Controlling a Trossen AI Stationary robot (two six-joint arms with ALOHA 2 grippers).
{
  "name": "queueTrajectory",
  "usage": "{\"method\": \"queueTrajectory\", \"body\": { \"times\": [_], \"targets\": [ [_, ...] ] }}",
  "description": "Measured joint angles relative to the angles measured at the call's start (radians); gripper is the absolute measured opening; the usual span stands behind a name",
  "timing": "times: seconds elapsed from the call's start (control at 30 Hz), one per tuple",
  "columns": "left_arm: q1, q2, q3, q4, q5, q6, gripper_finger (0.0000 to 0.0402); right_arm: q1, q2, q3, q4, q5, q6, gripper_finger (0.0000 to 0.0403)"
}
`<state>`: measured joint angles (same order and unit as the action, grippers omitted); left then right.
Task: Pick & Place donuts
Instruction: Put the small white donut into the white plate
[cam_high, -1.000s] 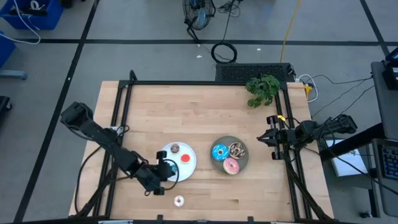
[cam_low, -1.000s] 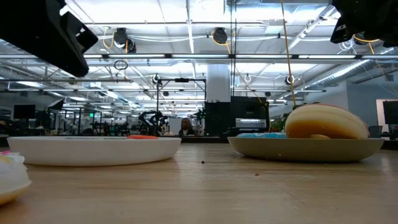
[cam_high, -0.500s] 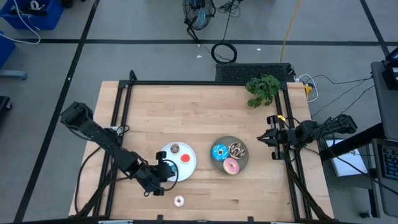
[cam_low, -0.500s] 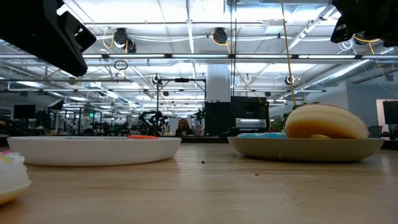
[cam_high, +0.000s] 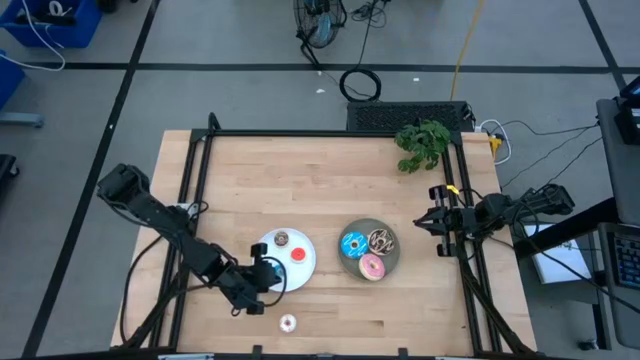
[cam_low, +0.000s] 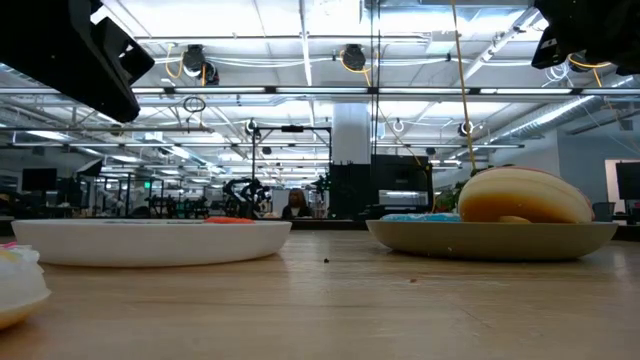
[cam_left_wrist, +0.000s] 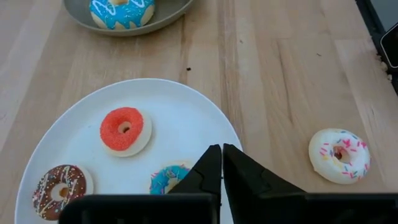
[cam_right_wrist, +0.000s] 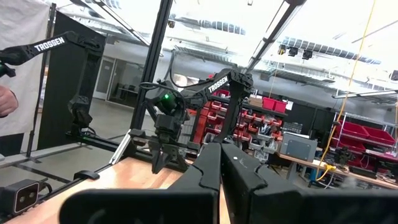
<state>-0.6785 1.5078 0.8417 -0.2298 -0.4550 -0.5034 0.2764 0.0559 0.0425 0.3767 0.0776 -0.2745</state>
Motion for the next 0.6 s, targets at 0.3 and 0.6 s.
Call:
{"method": "queueTrajectory", "body": {
  "times": [0.3, 0.6],
  "targets": [
    [0.002, 0.000, 0.000, 0.046, 0.122, 0.031, 0.0004, 0.000, 0.000, 0.000, 0.000, 0.000, 0.000, 0.0000],
    [0.004, 0.038, 0.002, 0.289, 0.149, 0.130, 0.0040, 0.000, 0.000, 0.000, 0.000, 0.000, 0.000, 0.0000]
  ]
}}
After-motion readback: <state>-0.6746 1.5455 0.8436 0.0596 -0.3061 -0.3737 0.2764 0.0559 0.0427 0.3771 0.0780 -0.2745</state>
